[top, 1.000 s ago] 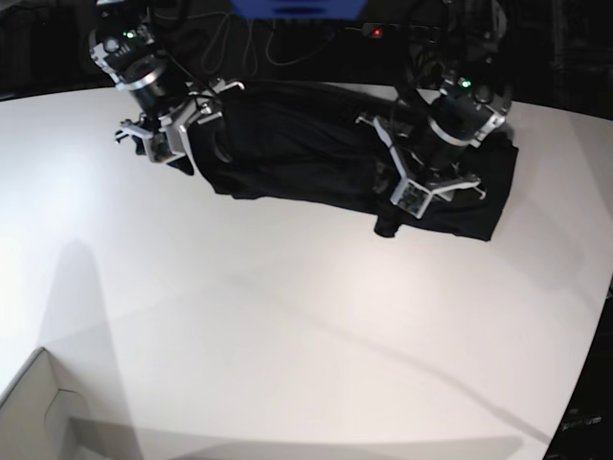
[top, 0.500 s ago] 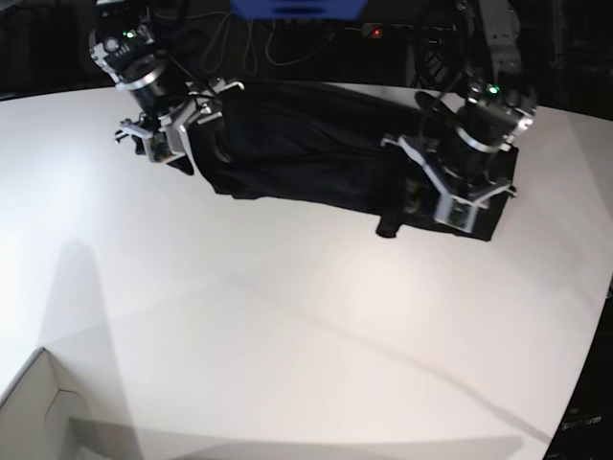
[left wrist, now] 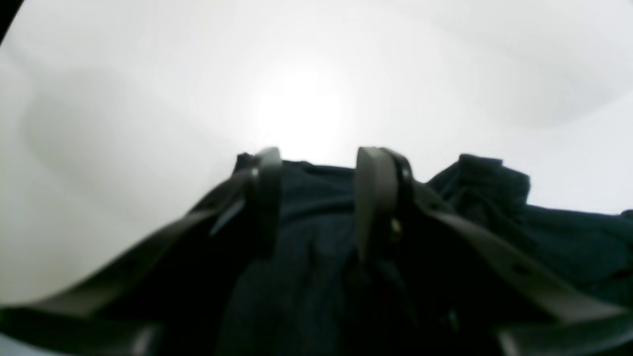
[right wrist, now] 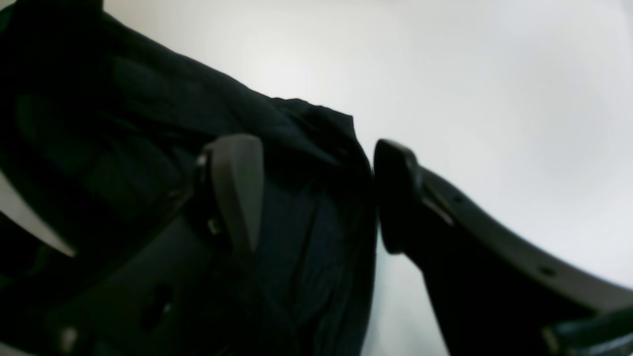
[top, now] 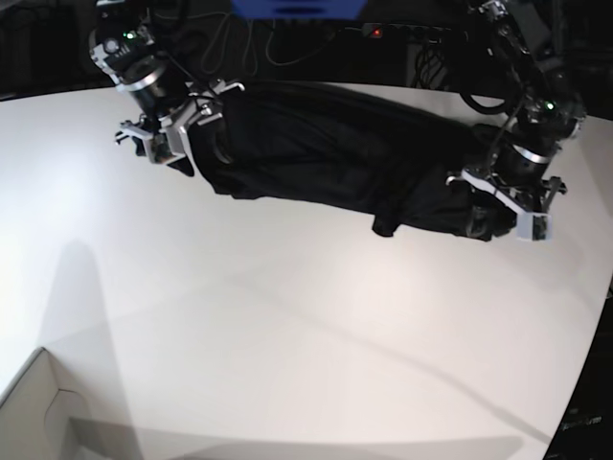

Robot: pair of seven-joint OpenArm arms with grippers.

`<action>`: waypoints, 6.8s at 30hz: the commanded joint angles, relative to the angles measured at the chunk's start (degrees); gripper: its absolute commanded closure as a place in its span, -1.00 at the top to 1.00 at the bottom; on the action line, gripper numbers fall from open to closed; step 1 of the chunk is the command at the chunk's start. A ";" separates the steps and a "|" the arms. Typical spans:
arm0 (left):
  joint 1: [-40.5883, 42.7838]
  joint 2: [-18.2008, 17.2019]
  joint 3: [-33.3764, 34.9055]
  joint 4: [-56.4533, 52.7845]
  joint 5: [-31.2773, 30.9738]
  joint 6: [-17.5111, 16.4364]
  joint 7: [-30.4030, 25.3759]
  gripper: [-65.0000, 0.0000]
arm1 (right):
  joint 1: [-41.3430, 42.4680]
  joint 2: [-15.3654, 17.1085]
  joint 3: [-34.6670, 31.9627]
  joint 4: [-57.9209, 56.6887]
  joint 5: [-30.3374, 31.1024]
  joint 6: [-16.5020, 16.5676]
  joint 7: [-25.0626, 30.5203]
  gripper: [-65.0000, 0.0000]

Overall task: Layout the t-shirt on the table in an organized manner, then fold the t-shirt properly
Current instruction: 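Lay the folded end onto the strip and press it with the left gripper, then release the shirt and raise both grippers away from the bundle, then grasp the strip end with the right gripper and fold it toward the left gripper, then release the folded end and lift the right gripper away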

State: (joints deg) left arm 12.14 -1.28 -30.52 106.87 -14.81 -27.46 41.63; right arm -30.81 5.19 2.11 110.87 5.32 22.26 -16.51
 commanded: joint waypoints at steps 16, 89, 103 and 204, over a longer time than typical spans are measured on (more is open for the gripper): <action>7.68 -3.16 19.75 -1.07 -1.06 -0.19 -0.88 -0.26 | -0.09 0.13 0.13 1.09 0.79 0.11 1.44 0.11; -5.24 -15.64 -11.37 -29.81 -8.44 -0.19 -1.41 -0.26 | 2.02 -11.30 2.15 -2.25 0.88 0.11 -2.52 -1.00; -4.80 -12.66 -3.98 -30.17 -2.73 -0.19 -0.97 -0.26 | 2.54 -11.04 -6.37 2.76 0.61 0.11 -2.52 -1.00; 0.12 2.55 12.46 -0.98 15.82 -8.36 -0.97 -0.25 | 15.47 -3.13 -0.22 -7.44 -6.25 0.02 7.06 -0.07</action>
State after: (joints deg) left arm 12.27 1.41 -17.98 105.14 1.52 -35.81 41.34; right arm -15.70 1.89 1.56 102.28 -1.48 22.28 -11.16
